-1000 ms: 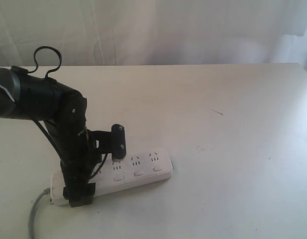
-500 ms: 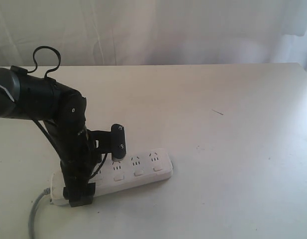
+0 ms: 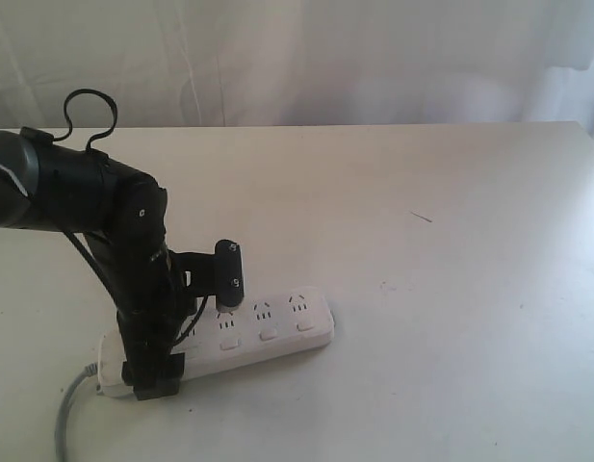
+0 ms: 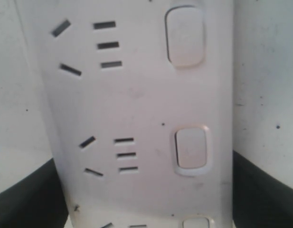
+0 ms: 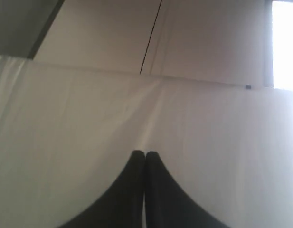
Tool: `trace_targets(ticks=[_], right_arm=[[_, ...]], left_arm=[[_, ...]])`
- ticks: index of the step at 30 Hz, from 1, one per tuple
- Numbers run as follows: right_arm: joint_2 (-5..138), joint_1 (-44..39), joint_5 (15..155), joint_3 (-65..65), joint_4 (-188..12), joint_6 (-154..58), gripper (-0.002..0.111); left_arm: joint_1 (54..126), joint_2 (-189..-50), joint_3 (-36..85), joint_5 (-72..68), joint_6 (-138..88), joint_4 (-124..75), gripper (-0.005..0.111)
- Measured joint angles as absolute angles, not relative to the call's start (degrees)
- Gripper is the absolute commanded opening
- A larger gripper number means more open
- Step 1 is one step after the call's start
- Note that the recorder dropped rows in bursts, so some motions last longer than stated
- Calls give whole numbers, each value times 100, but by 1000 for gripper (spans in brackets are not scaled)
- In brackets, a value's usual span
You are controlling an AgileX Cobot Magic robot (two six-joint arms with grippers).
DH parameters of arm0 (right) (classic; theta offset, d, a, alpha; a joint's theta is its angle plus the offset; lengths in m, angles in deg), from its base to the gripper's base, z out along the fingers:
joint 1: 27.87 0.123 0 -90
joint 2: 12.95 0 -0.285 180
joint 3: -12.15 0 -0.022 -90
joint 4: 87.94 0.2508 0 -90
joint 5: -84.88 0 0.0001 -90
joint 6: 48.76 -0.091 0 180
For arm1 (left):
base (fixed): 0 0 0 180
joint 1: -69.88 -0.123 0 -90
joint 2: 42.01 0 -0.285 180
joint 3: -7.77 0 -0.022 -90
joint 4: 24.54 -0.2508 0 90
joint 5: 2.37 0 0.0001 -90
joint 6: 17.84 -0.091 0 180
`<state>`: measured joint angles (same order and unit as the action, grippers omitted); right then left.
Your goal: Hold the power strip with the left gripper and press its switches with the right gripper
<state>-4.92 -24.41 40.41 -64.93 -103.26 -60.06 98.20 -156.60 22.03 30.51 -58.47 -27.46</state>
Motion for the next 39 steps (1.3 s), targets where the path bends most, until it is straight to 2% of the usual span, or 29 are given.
trace_targets(ticks=[5,8,20,28,32,39], right_arm=[[-492,-2441,3674,-6493,-9763,-8413,0],[-492,-2441,3661,-6493,-9455,-9013,0],[-492,-2441,3814,-6493,-8655,-9361,0],[-492,-2441,3763,-6493,-7194,-9237,0],[-501,-2441,4075,-6310,-7966,-8860,0],[-137,-2441,6474,-4290,-11058,-8845,0]], left_arm=[[9820,-15660,2203,3051,-5847,-2737,0],[9820,-15660,2203,3051,-5871,-2737,0],[9796,-15685,2203,2953,-7015,-1784,0],[9796,-15685,2203,2892,-7201,-1615,0],[9808,-15685,2203,2878,-7207,-1602,0],[10105,-15697,2203,2879,-7495,-1530,0]])
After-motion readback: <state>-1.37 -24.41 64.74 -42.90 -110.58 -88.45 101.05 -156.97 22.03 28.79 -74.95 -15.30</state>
